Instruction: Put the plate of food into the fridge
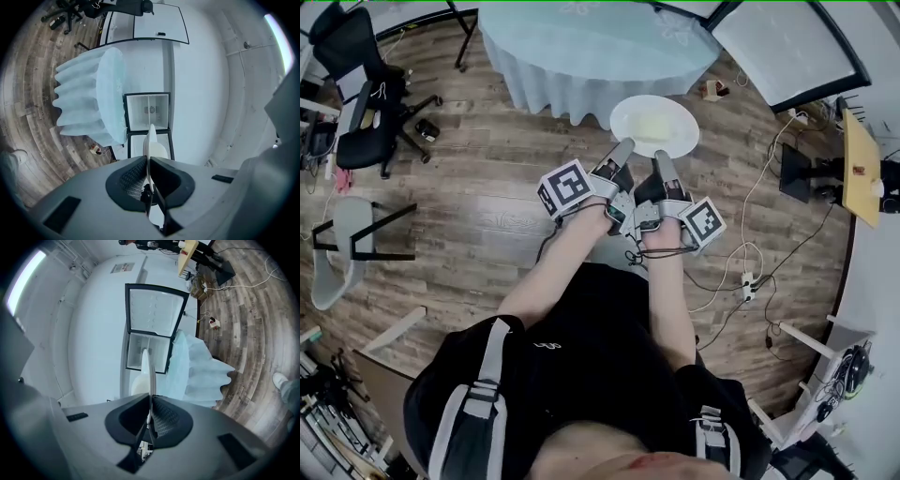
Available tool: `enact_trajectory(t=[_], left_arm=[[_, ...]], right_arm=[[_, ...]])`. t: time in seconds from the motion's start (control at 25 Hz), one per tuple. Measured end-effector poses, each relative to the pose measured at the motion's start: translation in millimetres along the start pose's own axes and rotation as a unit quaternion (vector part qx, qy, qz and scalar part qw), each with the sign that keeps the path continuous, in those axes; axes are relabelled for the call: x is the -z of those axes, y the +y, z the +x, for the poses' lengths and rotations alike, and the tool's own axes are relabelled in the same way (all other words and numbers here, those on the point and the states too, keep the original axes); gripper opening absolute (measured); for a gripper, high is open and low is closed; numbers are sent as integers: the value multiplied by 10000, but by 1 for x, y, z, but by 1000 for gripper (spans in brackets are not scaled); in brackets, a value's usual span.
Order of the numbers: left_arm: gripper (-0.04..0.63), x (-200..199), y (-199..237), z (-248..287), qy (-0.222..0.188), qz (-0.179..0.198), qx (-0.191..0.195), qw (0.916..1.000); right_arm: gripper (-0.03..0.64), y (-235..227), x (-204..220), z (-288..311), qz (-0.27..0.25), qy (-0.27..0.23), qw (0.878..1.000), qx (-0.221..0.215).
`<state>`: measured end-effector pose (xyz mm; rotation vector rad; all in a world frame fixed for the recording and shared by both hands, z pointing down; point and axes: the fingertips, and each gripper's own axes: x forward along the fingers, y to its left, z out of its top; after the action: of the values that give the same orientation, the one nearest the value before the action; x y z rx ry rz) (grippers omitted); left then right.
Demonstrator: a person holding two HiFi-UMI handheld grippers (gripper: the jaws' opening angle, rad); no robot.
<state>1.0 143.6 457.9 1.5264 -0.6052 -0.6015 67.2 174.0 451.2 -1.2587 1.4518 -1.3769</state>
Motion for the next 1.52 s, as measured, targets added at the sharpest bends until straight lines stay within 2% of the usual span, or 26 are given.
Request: enact_trajectory(t=[0.32,0.6,0.8,0.96,1.12,1.32,1.52], left_arm=[[25,-8,-12,92,-111,253,-35,9996],[25,-15,-32,116,-160,637,134,9978],[25,-1,-41,165,36,718,152,9973],[25,2,-38,177,98,710,144,9973],[25,-2,-27,187,84,548,74,9984],[25,-14,-26,212,97,480,130,9987],[25,-33,-16,238,108,438,66,9990]], right_arm=[[21,7,-77,55,117,154,9995,-267],[21,23,-98,70,79,214,9974,-690],[23,25,-146,79,121,0,9974,-708],[23,21,-157,81,109,-48,9974,-709],[23,13,-162,91,119,-3,9981,-607],[23,13,-178,114,-93,-21,9985,-544],[23,7,-189,145,5,-29,9987,-500]])
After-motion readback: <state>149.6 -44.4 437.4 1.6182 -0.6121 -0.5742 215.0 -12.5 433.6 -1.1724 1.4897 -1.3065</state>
